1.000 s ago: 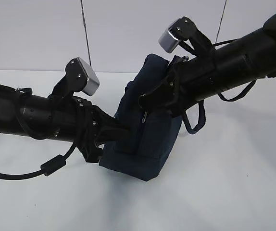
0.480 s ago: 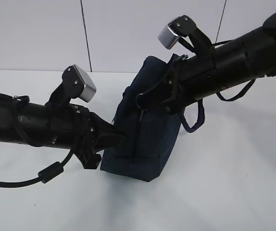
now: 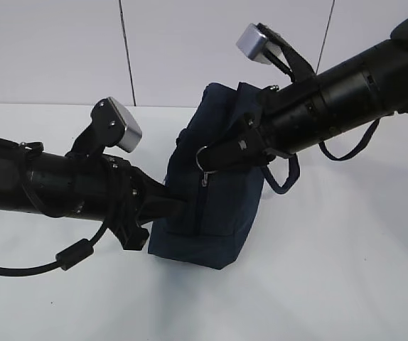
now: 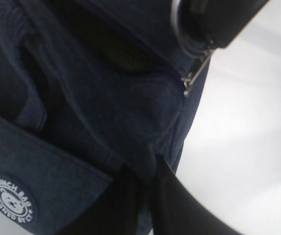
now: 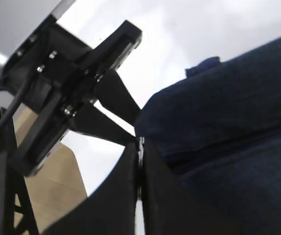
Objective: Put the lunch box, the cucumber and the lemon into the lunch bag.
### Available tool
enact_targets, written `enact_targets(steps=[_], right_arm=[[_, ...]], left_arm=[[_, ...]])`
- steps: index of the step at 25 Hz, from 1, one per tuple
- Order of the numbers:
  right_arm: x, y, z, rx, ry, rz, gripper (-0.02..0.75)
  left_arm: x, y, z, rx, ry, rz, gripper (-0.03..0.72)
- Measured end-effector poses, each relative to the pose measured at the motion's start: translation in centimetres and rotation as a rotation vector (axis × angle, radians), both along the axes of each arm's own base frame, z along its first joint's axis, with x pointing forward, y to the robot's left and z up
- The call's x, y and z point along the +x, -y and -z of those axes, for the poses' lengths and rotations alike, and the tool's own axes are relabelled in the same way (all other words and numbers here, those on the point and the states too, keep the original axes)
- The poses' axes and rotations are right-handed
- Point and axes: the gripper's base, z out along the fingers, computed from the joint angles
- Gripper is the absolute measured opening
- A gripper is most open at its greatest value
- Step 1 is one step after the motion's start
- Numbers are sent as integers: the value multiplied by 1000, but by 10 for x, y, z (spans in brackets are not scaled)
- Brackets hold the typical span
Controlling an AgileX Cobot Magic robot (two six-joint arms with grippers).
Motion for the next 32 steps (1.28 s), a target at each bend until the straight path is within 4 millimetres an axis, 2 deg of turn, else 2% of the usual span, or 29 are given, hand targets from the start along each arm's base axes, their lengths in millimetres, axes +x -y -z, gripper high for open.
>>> enact_targets(steps=[11, 17, 22, 29, 32], right_arm=[[9, 1, 2, 50, -224, 254, 20], [15, -2, 16, 84, -346, 287, 20], [19, -2, 19, 104, -361, 322, 20], [30, 15, 21, 129, -372, 385, 20], [31, 15, 23, 140, -388, 391, 20]], left_arm=[[0, 0, 0, 4, 1, -3, 14], [0, -1, 1, 10, 1, -7, 14], [1, -1, 1, 18, 2, -14, 14], [2, -2, 2, 26, 3, -21, 13], [2, -2, 2, 27, 3, -22, 13]])
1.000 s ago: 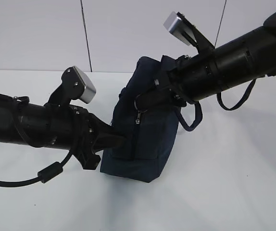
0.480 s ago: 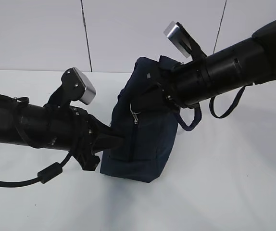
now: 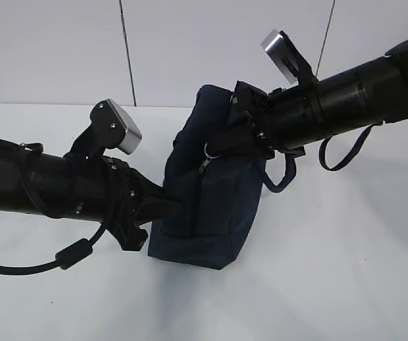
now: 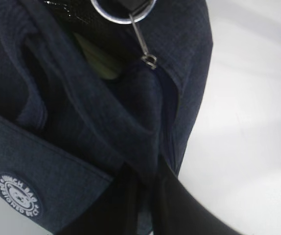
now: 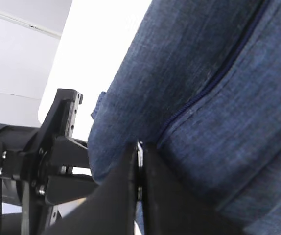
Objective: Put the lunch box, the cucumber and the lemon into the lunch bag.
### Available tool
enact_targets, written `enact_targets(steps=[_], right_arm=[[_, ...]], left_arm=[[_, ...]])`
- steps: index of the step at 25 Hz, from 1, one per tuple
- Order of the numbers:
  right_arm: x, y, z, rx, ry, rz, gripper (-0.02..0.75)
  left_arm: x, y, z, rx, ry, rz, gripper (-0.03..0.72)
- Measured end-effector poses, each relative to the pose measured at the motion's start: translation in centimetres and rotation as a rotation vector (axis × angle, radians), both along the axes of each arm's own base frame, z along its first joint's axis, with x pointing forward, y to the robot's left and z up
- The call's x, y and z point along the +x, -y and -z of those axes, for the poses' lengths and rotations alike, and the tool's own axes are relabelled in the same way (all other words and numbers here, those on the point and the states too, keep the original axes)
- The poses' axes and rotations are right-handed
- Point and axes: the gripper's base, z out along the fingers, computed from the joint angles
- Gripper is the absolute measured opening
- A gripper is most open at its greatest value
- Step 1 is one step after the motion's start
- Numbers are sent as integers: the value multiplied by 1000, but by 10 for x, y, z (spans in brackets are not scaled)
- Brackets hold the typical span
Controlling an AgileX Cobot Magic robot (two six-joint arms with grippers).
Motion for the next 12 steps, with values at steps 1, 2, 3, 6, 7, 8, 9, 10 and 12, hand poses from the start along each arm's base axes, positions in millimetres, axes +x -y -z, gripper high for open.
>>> enact_targets(steps=[1, 2, 3, 6, 7, 8, 9, 10, 12], right_arm=[[1, 0, 1, 8, -3, 2, 20], [1, -1, 1, 24, -5, 2, 20], [2, -2, 2, 37, -1, 3, 20], [4, -3, 1, 63, 15, 5, 20], [4, -3, 2, 64, 19, 4, 20], [5, -3, 2, 64, 23, 3, 20], [5, -3, 2, 67, 21, 4, 20], [5, -4, 2, 69, 25, 5, 20], [6, -4, 2, 77, 27, 8, 20]], left_arm=[[0, 0, 0, 0, 0, 0, 13], [0, 0, 0, 0, 0, 0, 13], [0, 0, 0, 0, 0, 0, 13], [0, 0, 0, 2, 0, -1, 13], [0, 0, 0, 2, 0, -1, 13], [0, 0, 0, 2, 0, -1, 13], [0, 0, 0, 3, 1, -3, 13], [0, 0, 0, 2, 0, -2, 13], [0, 0, 0, 3, 0, -4, 13]])
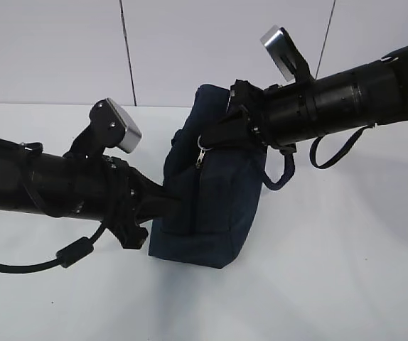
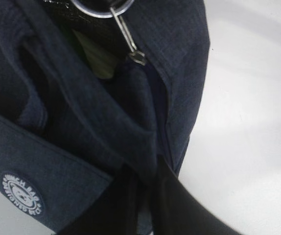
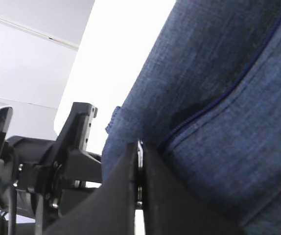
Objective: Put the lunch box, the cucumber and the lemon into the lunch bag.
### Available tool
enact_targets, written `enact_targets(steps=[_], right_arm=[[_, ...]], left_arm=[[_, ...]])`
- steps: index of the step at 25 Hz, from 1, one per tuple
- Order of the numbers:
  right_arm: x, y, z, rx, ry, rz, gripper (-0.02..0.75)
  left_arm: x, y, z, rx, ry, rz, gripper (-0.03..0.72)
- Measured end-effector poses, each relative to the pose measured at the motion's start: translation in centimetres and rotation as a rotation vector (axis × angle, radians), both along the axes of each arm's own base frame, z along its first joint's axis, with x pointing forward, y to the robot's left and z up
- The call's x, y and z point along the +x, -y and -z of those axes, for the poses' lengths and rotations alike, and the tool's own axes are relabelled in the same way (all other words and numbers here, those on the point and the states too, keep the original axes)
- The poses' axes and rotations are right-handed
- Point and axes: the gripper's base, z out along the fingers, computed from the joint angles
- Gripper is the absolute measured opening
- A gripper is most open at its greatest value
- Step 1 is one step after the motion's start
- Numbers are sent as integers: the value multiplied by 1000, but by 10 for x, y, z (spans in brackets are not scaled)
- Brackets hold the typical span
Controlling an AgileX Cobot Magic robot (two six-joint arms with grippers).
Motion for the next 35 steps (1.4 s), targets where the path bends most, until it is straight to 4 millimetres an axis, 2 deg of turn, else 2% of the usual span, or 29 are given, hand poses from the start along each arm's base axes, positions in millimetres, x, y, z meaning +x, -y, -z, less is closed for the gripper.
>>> enact_targets(steps=[10, 24, 31, 35], right_arm=[[1, 1, -1, 11, 15, 5, 20], [7, 11, -3, 31, 27, 42, 20], [7, 10, -2, 60, 25, 25, 20], [16, 7, 5, 107, -2, -38, 20]], left_arm=[[1, -1, 1, 8, 0, -14, 13], [3, -1, 0, 6, -4, -40, 13], [3, -2, 0, 9, -4, -44, 13], [3, -2, 1, 19, -1, -43, 13]])
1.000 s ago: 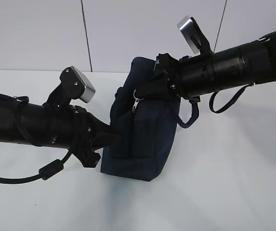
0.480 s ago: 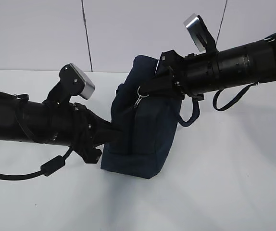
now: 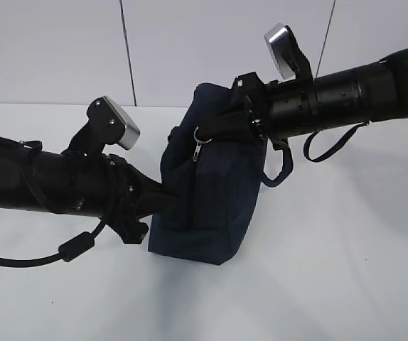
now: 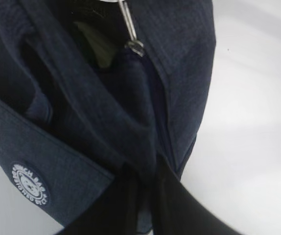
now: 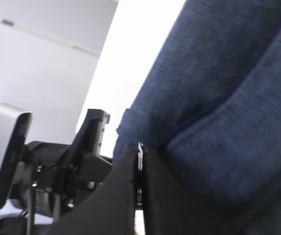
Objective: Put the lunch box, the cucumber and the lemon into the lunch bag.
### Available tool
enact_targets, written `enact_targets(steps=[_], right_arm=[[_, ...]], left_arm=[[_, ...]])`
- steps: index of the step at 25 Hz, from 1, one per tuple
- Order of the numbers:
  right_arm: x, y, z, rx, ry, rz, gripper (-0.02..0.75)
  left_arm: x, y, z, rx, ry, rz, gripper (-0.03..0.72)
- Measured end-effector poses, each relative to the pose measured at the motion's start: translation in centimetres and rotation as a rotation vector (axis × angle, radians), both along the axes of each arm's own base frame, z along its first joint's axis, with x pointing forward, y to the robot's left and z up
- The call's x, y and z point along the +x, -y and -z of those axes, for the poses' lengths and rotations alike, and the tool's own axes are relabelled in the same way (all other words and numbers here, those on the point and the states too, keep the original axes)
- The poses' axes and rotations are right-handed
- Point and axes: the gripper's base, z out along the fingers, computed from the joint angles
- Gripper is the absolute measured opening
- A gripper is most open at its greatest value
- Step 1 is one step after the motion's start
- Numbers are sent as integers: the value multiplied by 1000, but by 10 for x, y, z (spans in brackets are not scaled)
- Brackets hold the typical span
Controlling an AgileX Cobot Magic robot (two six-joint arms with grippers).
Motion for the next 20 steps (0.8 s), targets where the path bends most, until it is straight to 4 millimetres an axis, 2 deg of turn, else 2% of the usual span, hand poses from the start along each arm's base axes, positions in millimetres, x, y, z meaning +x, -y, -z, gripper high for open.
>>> enact_targets(steps=[9, 20], right_arm=[[30, -13, -1, -6, -4, -199, 20], [65, -18, 7, -112, -57, -279, 20]], left_arm=[[0, 0, 0, 7, 2, -1, 12], [1, -2, 2, 26, 4, -17, 12]])
